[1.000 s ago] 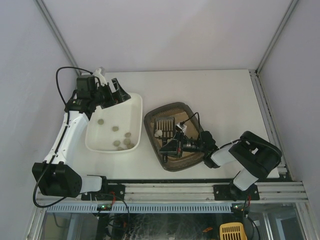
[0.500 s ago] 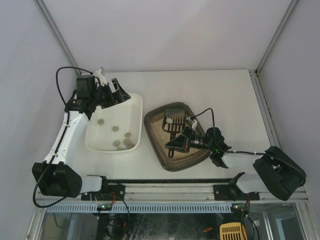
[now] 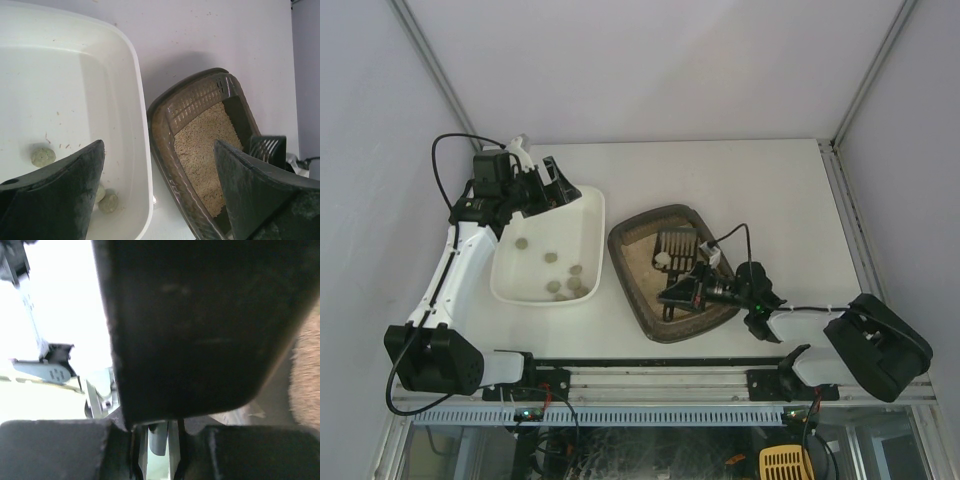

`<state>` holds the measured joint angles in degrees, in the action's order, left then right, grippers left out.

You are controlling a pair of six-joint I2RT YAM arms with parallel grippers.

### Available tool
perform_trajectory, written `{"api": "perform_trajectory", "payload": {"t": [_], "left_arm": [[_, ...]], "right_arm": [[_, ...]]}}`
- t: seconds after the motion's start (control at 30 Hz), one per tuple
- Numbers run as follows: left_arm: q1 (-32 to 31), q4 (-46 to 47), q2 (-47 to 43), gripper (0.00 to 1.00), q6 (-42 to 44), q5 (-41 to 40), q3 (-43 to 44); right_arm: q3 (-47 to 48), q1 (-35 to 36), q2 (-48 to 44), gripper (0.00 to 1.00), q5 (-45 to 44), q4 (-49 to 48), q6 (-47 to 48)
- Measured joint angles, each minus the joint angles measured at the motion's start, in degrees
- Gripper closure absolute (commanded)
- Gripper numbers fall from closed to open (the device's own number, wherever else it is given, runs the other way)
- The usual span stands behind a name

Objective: Clean the litter box

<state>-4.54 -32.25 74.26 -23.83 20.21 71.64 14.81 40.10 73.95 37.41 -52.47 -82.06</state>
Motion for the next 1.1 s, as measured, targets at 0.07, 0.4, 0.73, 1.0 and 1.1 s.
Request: {"api": "perform_trajectory", "payload": {"t": [0.07,0.4,0.73,1.0,1.1], "left_arm": [[0.0,0.0,0.0,0.07,0.0,0.0,0.0],[0.0,0.0,0.0,0.07,0.0,0.0,0.0],[0.0,0.0,0.0,0.06,0.0,-0.1,0.0],[0.0,-0.4,0.0,0.06,0.5,-1.8,0.0],[0.0,-0.5,0.0,0.06,0.5,-2.1,0.0]], "right_arm": [[-2.1,-2.8,0.8,1.00,-0.4,-3.4,-1.5],[1.2,0.6,2.4,1.00,-0.7,-2.6,-1.0],[4.0,-0.2,0.5,1.00,-1.3,3.8,1.8],[9.6,3.9,1.6,1.00,-0.6,5.5,4.7],[6.9,1.6,3.4,1.00,-1.3,2.1,3.2]]}}
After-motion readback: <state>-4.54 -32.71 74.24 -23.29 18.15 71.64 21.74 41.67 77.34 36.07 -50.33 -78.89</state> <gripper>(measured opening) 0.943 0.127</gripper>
